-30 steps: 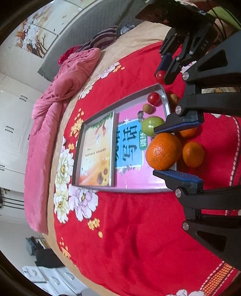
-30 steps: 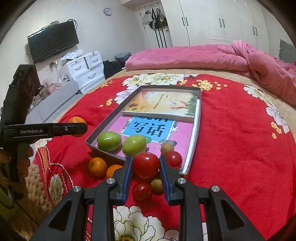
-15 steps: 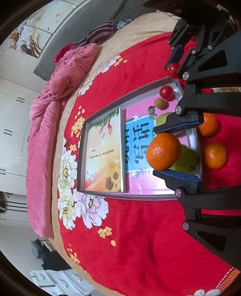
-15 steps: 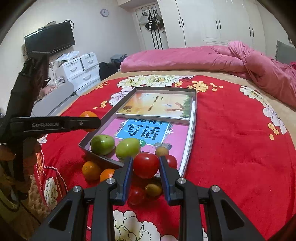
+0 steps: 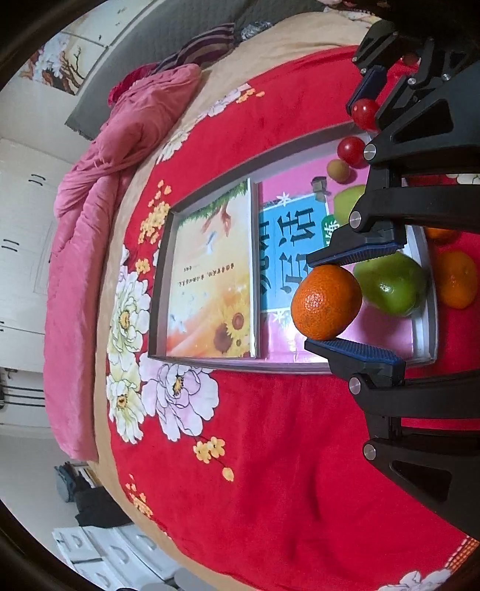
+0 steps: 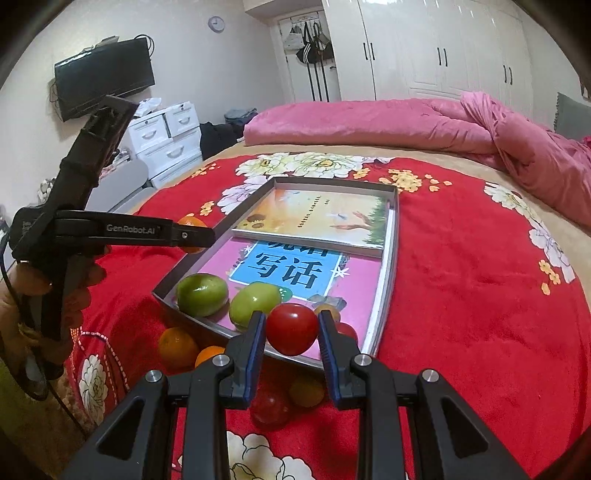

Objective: Organize fruits
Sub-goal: 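Carry the orange over the tray with left gripper while right gripper carries the tomato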

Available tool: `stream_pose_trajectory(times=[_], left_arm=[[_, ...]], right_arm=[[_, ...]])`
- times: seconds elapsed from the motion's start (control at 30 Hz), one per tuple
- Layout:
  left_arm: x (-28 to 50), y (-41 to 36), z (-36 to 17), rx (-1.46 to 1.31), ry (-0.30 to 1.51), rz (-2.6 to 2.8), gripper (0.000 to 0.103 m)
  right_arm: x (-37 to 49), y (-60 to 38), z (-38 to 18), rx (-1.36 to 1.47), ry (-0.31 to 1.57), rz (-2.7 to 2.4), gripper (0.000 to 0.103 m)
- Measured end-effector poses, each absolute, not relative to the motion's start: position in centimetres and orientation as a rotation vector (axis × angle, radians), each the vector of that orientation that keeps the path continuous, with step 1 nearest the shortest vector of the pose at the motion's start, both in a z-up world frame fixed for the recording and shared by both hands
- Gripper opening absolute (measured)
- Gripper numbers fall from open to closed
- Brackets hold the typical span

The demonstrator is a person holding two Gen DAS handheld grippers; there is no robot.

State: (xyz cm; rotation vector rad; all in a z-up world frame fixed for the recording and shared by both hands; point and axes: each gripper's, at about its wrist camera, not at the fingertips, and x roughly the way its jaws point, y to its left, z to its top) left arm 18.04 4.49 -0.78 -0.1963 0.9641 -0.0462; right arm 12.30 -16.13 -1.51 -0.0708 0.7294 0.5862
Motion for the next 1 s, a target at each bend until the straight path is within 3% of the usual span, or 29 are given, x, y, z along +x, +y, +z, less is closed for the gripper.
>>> stream_pose_trajectory(times=[1.0], left_arm=[[19.3,3.4,-3.8,-0.157,1.033,-0.046,0.039]], right_arm=[[13.6,-15.1,-2.9,-0.079,0.761,0.586,0.029]])
